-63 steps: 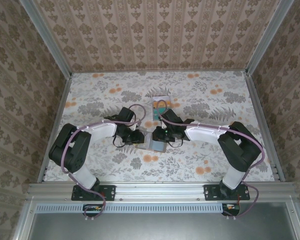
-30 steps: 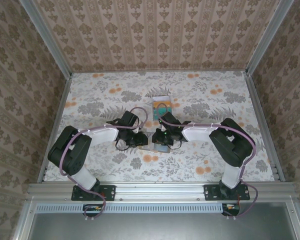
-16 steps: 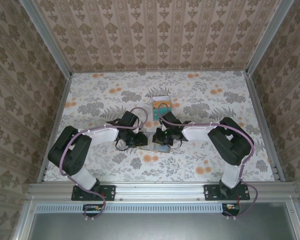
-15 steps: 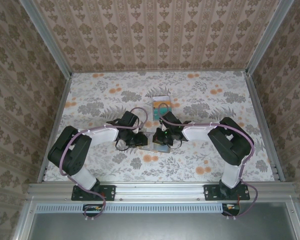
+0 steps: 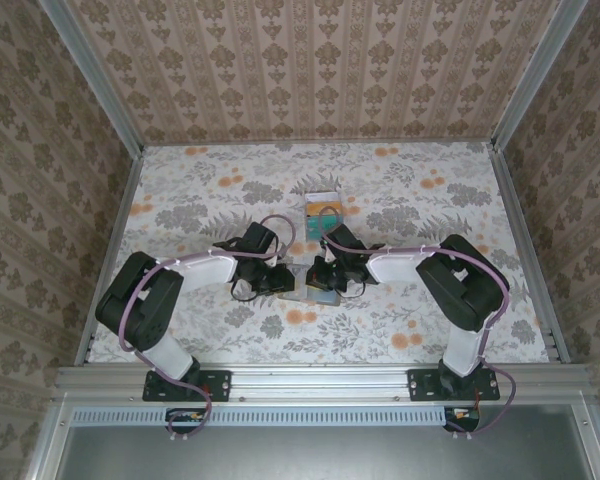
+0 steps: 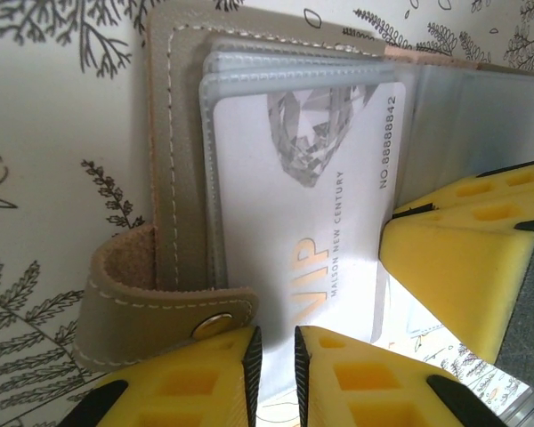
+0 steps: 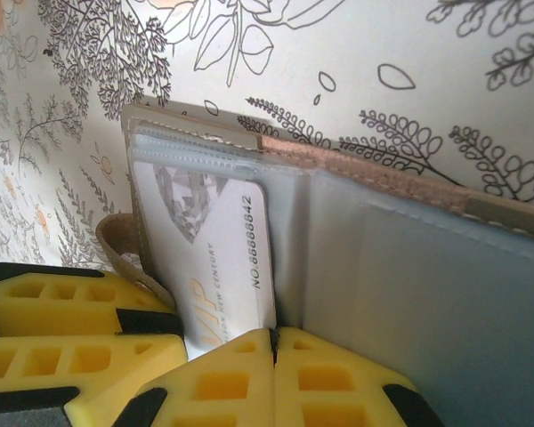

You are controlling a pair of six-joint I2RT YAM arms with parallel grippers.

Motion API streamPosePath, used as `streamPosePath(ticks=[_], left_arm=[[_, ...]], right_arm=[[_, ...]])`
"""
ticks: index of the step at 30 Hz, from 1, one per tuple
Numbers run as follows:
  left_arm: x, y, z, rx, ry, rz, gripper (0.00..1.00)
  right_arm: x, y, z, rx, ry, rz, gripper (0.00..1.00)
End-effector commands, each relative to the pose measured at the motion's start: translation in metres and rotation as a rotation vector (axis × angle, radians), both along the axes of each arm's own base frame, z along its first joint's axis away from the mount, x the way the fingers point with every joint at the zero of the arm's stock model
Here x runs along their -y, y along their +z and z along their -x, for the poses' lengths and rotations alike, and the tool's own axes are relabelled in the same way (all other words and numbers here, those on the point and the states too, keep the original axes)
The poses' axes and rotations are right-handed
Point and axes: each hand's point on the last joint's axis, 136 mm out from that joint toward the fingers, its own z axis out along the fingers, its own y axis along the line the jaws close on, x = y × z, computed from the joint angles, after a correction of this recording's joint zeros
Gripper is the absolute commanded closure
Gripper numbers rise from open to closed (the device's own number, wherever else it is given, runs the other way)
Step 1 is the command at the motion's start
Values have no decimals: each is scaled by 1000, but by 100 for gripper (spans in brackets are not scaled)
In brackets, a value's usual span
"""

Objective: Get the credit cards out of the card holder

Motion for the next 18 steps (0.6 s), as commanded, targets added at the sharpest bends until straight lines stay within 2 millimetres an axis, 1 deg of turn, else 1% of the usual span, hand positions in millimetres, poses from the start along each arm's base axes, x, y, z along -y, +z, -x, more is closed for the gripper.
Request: streamPosePath(ticks=[1,7,18], left_arm=[[-20,-19,15,-75,28,-90,79],[-23,-19,14,-79,35,-91,79],[-23,-17,12,-75,41,-87,79]], right_arm=[[11,-8,7,-32,-24,22,100],[16,-6,8,-30,-29,24,100],[17,-5,8,-29,-26,26,100]])
